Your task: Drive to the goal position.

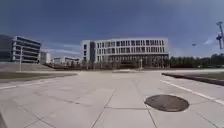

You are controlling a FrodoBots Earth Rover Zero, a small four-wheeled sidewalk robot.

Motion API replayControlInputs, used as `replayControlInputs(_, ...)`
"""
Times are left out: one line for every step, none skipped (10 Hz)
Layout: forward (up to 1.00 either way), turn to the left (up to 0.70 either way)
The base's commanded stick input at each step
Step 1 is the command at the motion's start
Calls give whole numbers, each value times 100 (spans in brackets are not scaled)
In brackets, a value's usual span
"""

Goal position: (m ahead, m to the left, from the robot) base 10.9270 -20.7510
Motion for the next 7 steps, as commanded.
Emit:
replayControlInputs(70, -1)
replayControlInputs(70, -1)
replayControlInputs(70, -1)
replayControlInputs(70, -1)
replayControlInputs(70, -1)
replayControlInputs(70, -1)
replayControlInputs(70, -1)
